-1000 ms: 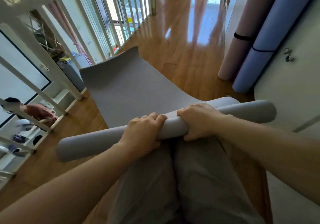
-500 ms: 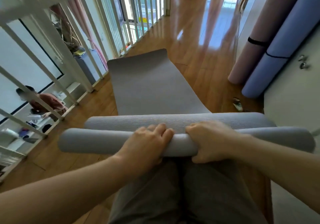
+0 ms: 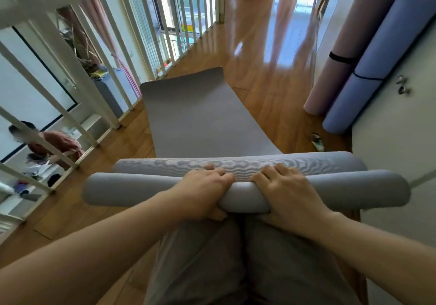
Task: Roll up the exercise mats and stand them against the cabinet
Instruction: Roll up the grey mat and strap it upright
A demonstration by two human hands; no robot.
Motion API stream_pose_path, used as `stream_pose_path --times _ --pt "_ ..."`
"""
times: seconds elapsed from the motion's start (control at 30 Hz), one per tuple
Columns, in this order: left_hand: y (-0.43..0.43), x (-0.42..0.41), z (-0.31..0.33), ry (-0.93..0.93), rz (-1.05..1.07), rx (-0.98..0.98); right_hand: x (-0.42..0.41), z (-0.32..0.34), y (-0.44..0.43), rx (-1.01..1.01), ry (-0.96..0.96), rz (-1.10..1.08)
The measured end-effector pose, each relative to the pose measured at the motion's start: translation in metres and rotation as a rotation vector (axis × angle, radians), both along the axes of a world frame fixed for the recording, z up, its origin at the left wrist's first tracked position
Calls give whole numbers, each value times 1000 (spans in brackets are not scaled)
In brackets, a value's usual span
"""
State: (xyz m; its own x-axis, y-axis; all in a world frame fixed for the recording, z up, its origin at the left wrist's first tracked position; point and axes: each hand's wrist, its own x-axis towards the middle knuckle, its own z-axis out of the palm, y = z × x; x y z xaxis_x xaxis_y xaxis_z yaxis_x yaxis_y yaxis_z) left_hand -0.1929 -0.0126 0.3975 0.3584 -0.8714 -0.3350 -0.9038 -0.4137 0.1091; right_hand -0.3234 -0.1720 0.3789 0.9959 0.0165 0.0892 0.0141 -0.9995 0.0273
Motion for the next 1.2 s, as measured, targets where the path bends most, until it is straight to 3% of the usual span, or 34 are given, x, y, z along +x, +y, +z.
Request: stream_pose_path --times 0.13,0.23,0.3,0.37,0.47,0.53,0.6,0.67,0.8,0.93,1.07,1.2 --pt "-6 5 9 -2 56 22 25 19 -10 190 257 -29" --pt "-4 -18 -4 -292 49 -152 42 28 -22 355 454 -44" --pt "-4 -23 -9 -338 63 -201 50 32 -24 359 538 -25" --pt "-6 -15 -9 -293 69 -179 47 27 -22 275 465 -23" --pt "-10 0 -8 -176 85 -152 28 6 -8 8 89 -8" --pt "-16 8 -4 -64 80 -70 22 -3 -1 -10 -38 -32" --pt "-22 17 3 37 97 0 32 7 -4 54 62 -52" --pt "-24 20 7 25 113 -20 46 20 -11 153 226 -43" --pt "-15 3 -11 -257 89 -205 63 30 -22 198 426 -23" --pt "-14 8 4 -277 100 -298 73 52 -21 209 504 4" --pt "-5 15 45 -329 91 -393 81 97 -17 109 405 56" --pt "15 -10 49 -301 55 -333 56 97 -1 168 511 72"
